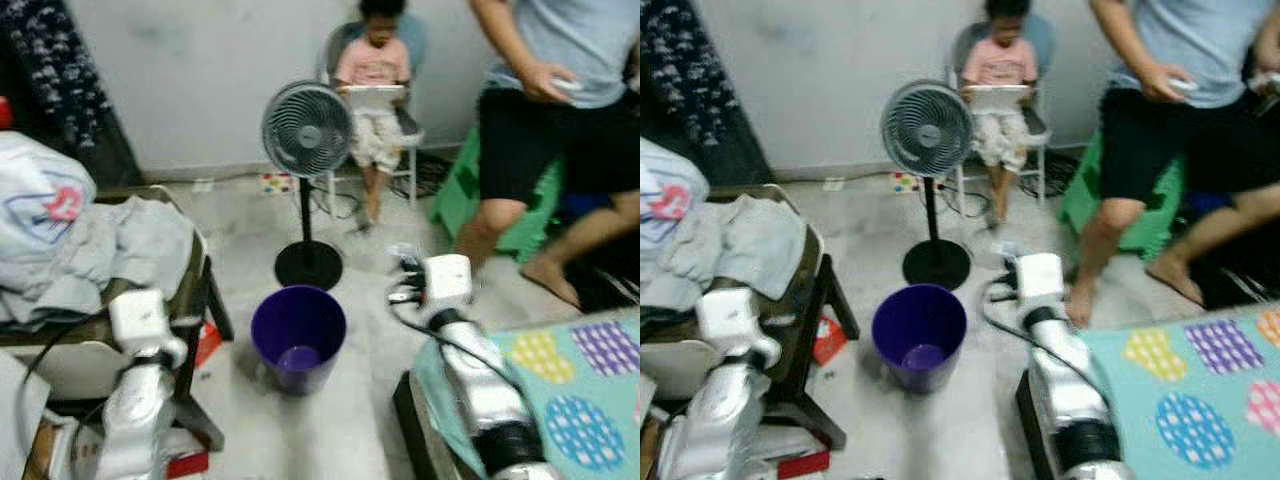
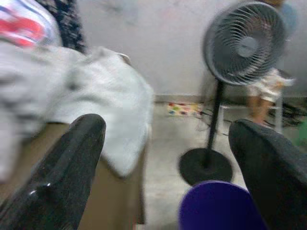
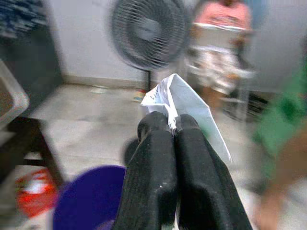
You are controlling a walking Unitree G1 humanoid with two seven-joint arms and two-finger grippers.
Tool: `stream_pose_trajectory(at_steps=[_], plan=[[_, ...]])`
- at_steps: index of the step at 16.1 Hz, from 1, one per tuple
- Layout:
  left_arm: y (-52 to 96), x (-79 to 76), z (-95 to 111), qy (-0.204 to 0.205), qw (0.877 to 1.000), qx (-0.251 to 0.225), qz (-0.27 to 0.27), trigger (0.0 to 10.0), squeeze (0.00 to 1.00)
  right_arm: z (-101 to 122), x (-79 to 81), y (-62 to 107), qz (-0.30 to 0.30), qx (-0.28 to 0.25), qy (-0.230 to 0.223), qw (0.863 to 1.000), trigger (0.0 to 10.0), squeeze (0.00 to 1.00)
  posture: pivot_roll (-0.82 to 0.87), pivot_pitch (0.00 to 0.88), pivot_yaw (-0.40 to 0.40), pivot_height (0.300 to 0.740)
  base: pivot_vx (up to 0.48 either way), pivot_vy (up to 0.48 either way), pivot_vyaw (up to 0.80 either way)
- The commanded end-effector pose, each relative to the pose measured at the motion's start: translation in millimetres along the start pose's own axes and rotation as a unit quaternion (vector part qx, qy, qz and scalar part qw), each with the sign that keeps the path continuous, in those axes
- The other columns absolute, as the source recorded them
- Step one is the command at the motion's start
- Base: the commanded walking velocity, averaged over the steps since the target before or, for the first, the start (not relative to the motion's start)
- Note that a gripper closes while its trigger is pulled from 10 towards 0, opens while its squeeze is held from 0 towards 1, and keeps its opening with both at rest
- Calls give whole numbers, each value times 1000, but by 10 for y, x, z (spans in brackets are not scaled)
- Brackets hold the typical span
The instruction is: Clean up the room
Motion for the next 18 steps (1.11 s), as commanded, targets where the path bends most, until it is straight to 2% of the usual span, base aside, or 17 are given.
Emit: stream_pose_trajectory(at_steps=[1, 3, 9, 12, 18], plan=[[-3, -71, 38, 1, 1000, -6, -10, 10000, 0, -1, -63, 31, -6, -1, 5, 1000, 10000, 0, -28, 0, 30, 740, 0, 0, 800], [21, -128, 24, 4, 1000, -1, -18, 10000, 0, -21, -69, 58, -8, 2, 6, 1000, 10000, 0, -33, 0, 30, 740, 0, 0, 800], [12, -226, 65, 21, 998, -10, -55, 10000, 0, -12, -68, 77, -10, 1, 1, 1000, 10000, 0, -42, 0, 34, 740, 0, 0, 0], [11, -228, 82, 23, 998, -13, -60, 10000, 0, -10, -59, 80, -10, 1, 2, 1000, 10000, 0, -42, 0, 37, 740, 87, 0, 0], [-4, -253, 91, 22, 997, -14, -70, 10000, 0, -20, -56, 79, -13, 3, 0, 1000, 10000, 0, -43, 0, 46, 740, 317, 331, 0]])
Point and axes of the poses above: a point about 5 cm out from each wrist's last joint towards the gripper, its own y axis pointing back from the gripper into the wrist, its own z axis along the axis of the wrist's last joint, x = y × z, the point moved 1 cm from there along -y, pointing out of the wrist towards the gripper, and after that the axes turned 1 degree about y, right-handed, at the moved point
